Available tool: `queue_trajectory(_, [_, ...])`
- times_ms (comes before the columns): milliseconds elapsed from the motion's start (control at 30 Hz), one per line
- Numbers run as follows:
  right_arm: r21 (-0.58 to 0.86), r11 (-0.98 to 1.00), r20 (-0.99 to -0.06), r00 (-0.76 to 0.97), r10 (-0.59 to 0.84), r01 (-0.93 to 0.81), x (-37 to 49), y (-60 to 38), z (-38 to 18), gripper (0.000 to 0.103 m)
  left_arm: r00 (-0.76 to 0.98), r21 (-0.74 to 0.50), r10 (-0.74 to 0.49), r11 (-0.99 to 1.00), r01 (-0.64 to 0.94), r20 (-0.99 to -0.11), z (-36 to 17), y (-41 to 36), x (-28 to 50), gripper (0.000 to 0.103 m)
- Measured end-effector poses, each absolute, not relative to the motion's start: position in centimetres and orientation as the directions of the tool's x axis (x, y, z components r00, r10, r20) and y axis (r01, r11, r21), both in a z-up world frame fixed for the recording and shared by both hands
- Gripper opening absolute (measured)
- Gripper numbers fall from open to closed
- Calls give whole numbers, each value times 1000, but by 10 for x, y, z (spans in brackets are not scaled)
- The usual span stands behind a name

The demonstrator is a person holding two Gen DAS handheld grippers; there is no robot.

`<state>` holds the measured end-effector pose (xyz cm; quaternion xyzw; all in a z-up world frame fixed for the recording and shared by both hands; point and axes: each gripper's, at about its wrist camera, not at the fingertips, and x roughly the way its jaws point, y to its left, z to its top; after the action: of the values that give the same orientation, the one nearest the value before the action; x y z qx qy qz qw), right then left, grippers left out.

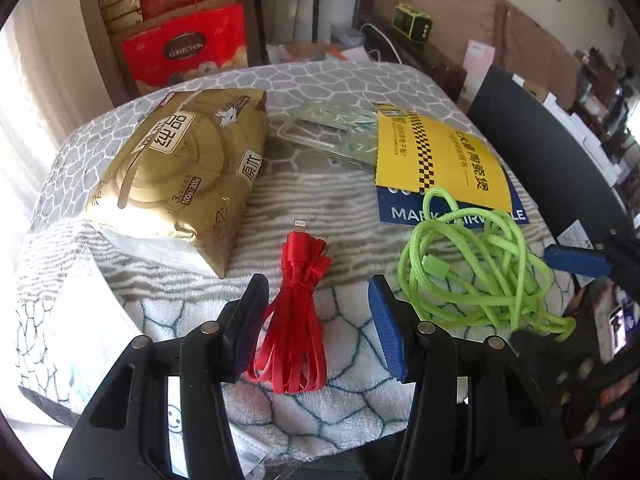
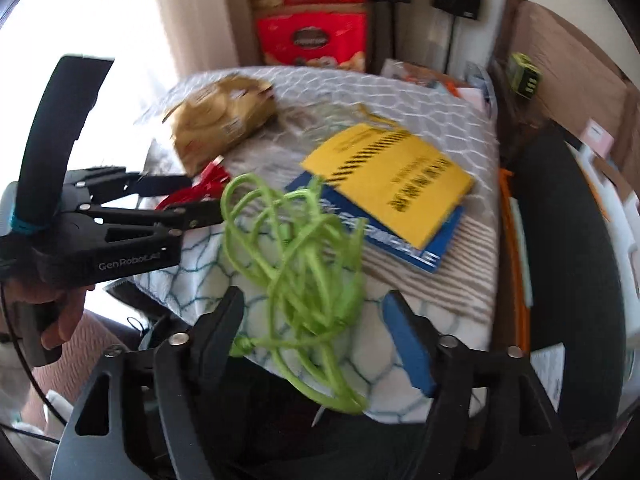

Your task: Organize objects

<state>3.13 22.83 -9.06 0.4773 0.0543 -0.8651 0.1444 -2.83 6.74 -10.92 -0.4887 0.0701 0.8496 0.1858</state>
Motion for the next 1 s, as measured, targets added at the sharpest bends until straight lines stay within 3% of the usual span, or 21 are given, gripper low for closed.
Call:
queue_trajectory(133, [12,-939,-861,-474,-184,343,10,212,-104,77,-452,-30,220,-920,-391,-865,-117,67,-31,40])
queue_trajectory(267, [-21,-932,-873,-461,-159,361,0,202,-117,77,-459,-33,221,-923,-384,-861,-123,65,-32,40])
queue_trajectory(433, [-44,-929,-860,-487,-152,367,-3,202,-125,69,-485,-22,214,-928,-372,-848,-125,66,-29,41])
queue_trajectory(533, [-49,-927,-838,-519,-165,373,-1,205,-127,57,-497,-24,213,-933,-359,-841,-126,65,-28,41])
queue_trajectory(600, [-55,-932,-827,-539,-159,359,0,207,-126,34,-505,-27,212,-937,-348,-837,-126,65,-28,41])
queue_trajectory(667, [-59,-937,-813,-562,-154,343,1,212,-124,20,-508,-21,203,-939,-342,-837,-126,66,-28,39])
queue_trajectory(800, [-92,-936,-771,-619,-148,338,3,210,-117,14,-512,6,176,-943,-333,-841,-125,70,-32,34])
queue_trajectory(1000, [-27,-935,-731,-645,-222,353,15,221,-97,14,-539,36,141,-952,-304,-830,-125,75,-31,26])
